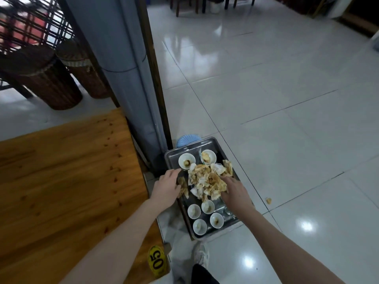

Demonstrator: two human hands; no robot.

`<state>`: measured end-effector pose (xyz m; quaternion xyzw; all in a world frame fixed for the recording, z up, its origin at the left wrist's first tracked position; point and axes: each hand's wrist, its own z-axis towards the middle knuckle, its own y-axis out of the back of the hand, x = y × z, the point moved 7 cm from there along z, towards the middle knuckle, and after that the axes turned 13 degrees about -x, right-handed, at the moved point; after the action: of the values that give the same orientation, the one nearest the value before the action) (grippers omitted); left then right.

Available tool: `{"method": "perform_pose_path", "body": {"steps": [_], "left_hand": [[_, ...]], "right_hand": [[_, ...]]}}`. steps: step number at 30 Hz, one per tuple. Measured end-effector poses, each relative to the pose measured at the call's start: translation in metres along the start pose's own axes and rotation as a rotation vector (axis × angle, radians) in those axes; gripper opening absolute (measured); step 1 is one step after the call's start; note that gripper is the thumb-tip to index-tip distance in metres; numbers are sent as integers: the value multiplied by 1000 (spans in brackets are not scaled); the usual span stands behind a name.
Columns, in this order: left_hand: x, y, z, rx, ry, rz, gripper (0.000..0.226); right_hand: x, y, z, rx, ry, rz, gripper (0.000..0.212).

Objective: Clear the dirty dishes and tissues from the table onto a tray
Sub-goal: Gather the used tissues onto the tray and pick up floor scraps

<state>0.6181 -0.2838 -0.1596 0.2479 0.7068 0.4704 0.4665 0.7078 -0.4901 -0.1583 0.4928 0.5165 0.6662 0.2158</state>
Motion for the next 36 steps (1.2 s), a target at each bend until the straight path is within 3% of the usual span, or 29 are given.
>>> {"method": "perform_pose_path", "body": {"steps": [11,15,29,36], "left_hand": [[-32,-23,-61,-1,-31,18,48],[-67,-34,-73,-6,-38,60,50],[-274,-115,-122,-102,62,-3,53],[-316,-146,-120,-103,72,-19,50]], "right_hand": [[-44,22,-85,-67,-159,1,45],[-79,48,-99,-88,-141,0,43],[-294,158,-136,-10,-98,-26,50],[-358,170,-129,9,-135,-25,49]]}}
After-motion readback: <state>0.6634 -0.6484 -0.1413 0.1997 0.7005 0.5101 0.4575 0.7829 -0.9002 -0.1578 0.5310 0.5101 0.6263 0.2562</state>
